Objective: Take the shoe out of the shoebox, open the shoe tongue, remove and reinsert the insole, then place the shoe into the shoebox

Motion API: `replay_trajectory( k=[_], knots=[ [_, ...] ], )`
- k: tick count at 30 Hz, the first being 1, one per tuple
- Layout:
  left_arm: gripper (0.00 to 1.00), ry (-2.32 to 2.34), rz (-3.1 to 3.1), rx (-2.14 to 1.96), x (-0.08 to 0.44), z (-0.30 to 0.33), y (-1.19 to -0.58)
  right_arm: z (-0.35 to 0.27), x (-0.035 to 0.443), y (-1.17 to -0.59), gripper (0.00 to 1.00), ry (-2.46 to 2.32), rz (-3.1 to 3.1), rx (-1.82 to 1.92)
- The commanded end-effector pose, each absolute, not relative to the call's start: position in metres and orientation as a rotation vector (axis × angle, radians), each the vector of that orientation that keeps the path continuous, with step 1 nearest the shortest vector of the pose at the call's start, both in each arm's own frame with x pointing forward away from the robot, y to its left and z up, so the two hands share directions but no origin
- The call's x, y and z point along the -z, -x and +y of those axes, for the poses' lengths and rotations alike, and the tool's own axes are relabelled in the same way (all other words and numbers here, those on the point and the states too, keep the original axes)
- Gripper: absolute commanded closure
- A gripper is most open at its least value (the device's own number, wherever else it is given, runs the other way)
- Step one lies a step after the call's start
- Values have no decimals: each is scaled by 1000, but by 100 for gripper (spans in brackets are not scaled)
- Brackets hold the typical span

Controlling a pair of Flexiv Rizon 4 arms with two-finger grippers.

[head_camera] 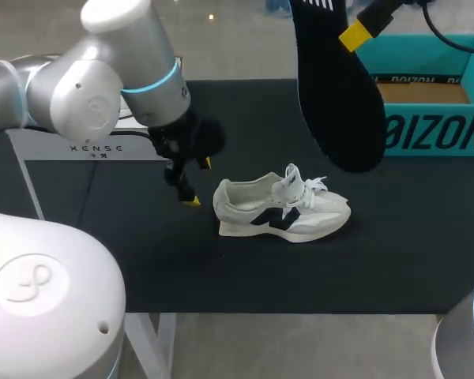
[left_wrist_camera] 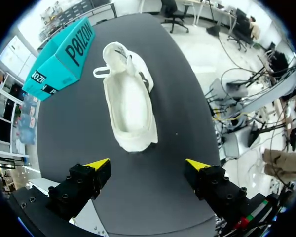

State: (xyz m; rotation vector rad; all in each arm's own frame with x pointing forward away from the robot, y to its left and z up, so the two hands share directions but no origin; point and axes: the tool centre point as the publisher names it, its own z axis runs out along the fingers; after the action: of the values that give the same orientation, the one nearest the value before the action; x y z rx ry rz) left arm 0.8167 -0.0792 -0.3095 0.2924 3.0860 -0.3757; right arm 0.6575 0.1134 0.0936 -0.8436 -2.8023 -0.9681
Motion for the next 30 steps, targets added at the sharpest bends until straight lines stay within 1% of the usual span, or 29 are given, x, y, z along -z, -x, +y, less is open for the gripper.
replay_trajectory(
  k=[1,9,21,30],
  knots=[
    [0,-291,3085,366,309,-80,-816,103,-109,-655,100,869,-2803,971],
    [0,-291,3085,366,309,-80,-816,85,-138,-640,100,899,-2827,992],
    [0,-291,3085,366,309,-80,-816,110,-129,-646,100,841,-2804,1004],
    [0,-291,3085,366,309,-80,-816,109,-128,-645,100,875,-2781,1014]
  ],
)
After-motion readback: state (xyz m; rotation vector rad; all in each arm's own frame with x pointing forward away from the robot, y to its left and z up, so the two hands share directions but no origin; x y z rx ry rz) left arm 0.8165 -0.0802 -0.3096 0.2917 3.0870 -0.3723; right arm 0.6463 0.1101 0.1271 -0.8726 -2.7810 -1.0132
